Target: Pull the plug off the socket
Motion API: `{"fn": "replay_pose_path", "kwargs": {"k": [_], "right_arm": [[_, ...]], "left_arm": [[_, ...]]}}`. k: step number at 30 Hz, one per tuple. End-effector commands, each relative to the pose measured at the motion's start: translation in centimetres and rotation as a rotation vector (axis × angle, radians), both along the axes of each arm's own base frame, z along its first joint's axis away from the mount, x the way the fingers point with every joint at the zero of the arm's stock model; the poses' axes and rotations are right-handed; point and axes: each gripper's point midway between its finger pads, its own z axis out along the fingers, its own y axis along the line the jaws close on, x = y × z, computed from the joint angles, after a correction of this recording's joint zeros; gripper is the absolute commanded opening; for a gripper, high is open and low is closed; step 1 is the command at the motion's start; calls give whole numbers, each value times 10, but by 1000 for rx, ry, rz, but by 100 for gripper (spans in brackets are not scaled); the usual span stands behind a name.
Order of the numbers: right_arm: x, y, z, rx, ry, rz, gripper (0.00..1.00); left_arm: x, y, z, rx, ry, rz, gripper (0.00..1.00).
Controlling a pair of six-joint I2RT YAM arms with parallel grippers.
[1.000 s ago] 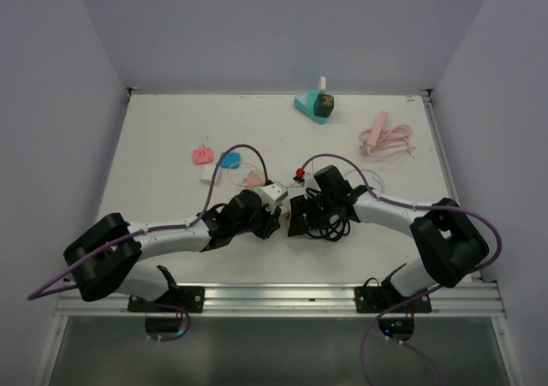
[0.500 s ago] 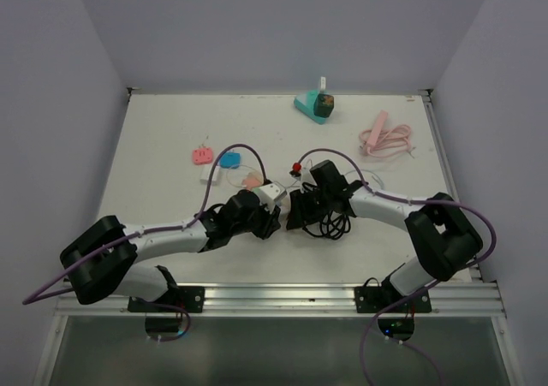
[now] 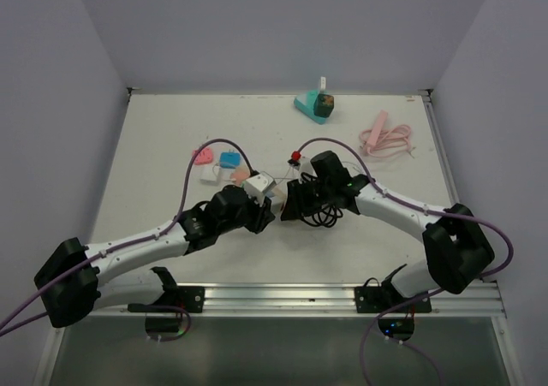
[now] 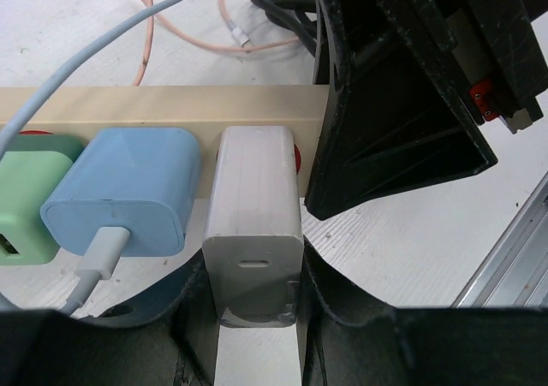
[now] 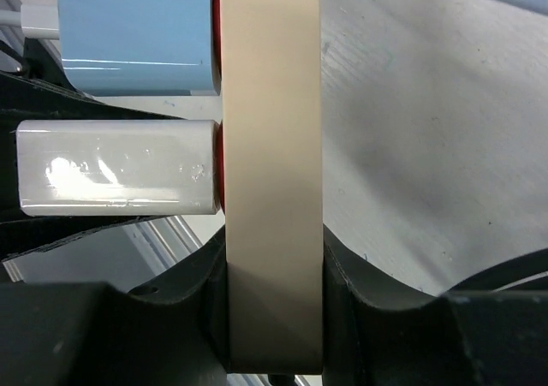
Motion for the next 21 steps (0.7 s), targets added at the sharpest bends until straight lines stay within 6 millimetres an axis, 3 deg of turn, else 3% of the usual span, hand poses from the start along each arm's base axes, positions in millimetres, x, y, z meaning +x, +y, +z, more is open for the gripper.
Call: {"fn": "replay_pose_path", "kwargs": {"k": [1, 8, 14, 21], "right_arm": [[49, -71, -28, -267, -64, -280, 0], [66, -82, -27, -326, -78, -342, 0], [78, -95, -30, -339, -74, -393, 0], [84, -111, -38, -327, -50, -431, 0]], "left_arm": [[7, -12, 86, -211, -104, 18, 0], [1, -9, 114, -250, -69, 34, 0], [3, -7, 123, -261, -51, 65, 0], [10, -10, 158, -328, -90, 88, 0]]}}
